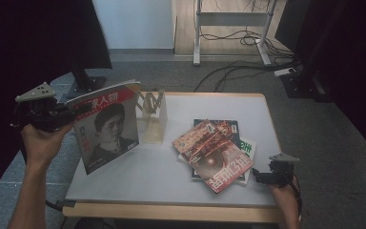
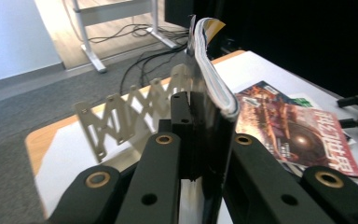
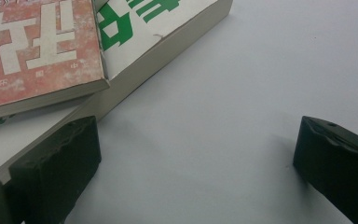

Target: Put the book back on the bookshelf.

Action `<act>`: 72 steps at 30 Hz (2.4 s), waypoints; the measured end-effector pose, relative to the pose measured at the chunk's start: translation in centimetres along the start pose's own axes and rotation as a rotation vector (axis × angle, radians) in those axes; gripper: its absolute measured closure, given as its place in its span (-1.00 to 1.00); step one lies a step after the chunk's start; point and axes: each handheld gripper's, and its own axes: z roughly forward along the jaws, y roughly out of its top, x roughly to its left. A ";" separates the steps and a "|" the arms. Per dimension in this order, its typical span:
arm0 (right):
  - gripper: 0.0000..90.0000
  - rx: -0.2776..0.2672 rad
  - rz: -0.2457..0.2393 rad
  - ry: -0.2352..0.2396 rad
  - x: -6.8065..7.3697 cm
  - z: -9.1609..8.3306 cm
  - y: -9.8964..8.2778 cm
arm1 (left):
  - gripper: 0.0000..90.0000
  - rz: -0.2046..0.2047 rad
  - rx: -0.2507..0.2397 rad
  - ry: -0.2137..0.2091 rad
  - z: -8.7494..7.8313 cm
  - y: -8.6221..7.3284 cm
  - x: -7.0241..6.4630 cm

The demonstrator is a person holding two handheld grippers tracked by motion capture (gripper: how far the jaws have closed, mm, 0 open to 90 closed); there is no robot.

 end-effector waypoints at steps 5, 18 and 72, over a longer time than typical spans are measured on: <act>-0.99 0.000 0.000 0.000 0.0 0.0 0.0 | 0.93 -0.020 0.006 0.040 -0.5 -0.5 1.0; -0.99 0.000 -0.001 0.000 0.0 0.0 0.0 | 0.93 -0.078 -0.006 0.099 0.8 -1.1 3.1; -0.99 -0.001 -0.001 -0.001 0.0 0.0 0.0 | 0.91 -0.035 0.015 0.147 5.4 -4.2 4.7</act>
